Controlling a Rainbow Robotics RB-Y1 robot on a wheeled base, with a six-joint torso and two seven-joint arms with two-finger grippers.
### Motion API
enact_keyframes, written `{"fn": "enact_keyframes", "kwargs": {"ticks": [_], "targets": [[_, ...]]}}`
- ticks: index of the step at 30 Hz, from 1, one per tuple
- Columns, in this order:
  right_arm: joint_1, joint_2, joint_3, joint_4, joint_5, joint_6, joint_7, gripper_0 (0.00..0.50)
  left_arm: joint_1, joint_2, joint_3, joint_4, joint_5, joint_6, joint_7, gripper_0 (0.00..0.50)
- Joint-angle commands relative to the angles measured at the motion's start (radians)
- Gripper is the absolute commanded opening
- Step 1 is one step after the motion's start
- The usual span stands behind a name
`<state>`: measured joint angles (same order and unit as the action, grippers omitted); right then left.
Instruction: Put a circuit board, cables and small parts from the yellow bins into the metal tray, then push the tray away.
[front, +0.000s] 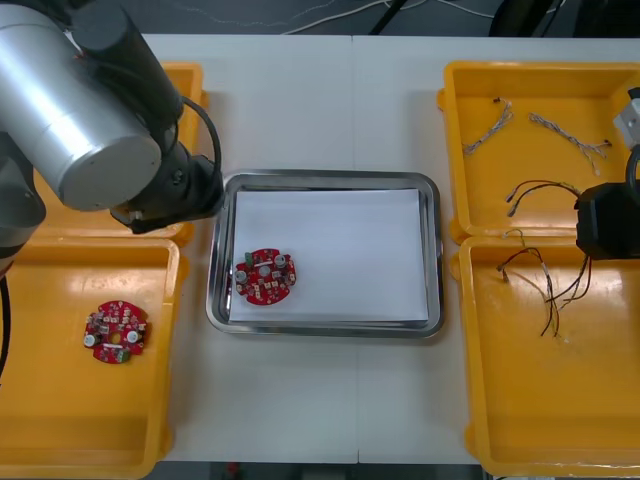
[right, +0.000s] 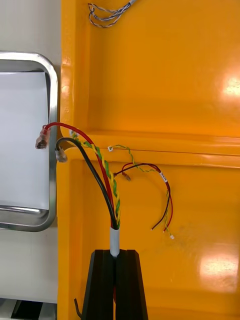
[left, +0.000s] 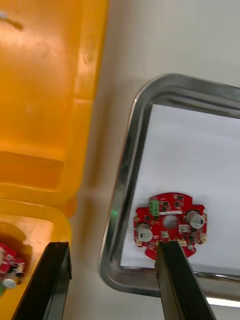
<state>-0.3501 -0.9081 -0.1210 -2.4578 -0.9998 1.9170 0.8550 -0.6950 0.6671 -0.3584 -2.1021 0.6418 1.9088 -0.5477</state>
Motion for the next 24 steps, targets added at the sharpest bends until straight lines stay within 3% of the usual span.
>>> {"fn": "enact_keyframes", "kwargs": {"ticks": [1,6,14,20,24], "targets": [[-0.023,-0.034,0.069,-0.021,-0.023,0.003,0.012,0.000,-0.018,0.065,0.078,0.004,0.015,0.011,-0.158,0.500],[-0.024,-0.058,0.138,-0.058,0.009,0.003,0.016,0.000,-0.018,0.085,0.122,0.033,0.013,0.011,-0.179,0.500],[-0.079,-0.061,0.233,-0.061,-0.028,0.003,0.044,0.000,-0.009,0.089,0.199,0.122,-0.057,0.004,-0.311,0.500],[-0.156,-0.061,0.327,-0.061,-0.034,0.003,0.082,0.000,0.034,0.097,0.273,0.212,-0.068,-0.109,-0.419,0.500],[-0.191,-0.061,0.386,-0.053,-0.005,0.003,0.191,0.000,0.034,0.103,0.296,0.274,-0.082,-0.157,-0.469,0.500]]}}
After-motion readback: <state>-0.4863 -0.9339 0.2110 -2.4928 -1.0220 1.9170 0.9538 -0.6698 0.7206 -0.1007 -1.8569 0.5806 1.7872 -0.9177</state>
